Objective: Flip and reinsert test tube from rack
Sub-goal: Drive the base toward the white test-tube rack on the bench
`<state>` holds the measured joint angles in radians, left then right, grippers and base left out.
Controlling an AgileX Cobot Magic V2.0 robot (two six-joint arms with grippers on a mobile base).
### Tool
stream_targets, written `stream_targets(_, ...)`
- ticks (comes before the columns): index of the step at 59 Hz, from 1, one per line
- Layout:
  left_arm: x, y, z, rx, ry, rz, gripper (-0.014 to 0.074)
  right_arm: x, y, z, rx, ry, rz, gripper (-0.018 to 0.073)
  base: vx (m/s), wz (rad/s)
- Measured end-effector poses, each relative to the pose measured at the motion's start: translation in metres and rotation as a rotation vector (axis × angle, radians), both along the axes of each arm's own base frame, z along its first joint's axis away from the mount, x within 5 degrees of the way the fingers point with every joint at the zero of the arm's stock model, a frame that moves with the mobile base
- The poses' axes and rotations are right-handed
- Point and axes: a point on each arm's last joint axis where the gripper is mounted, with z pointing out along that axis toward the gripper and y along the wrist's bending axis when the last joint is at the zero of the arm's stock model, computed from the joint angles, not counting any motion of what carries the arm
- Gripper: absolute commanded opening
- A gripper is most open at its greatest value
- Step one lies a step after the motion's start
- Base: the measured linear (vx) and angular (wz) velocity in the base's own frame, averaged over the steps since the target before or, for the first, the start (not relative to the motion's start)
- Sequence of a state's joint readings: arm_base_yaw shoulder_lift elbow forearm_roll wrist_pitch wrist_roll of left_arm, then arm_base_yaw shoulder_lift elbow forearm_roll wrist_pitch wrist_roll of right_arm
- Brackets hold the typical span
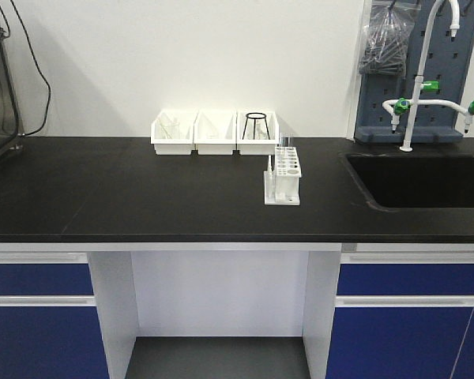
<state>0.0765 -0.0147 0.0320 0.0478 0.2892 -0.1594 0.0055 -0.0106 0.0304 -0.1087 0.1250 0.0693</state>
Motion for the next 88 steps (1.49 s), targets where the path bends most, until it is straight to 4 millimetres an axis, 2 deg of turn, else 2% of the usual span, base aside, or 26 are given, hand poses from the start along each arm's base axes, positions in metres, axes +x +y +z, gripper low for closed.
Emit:
stream_targets(54,0.0,0.0,0.0,0.0,0.0,0.0,-0.0006,0.0,0.0,0.0001,0.0,-0.001,0.0,-0.0008,0.01,0.0)
stream_targets(88,0.0,0.0,0.0,0.0,0.0,0.0,-0.0006,0.0,0.0,0.0,0.0,0.0,0.0,-0.0008,0.24,-0.03)
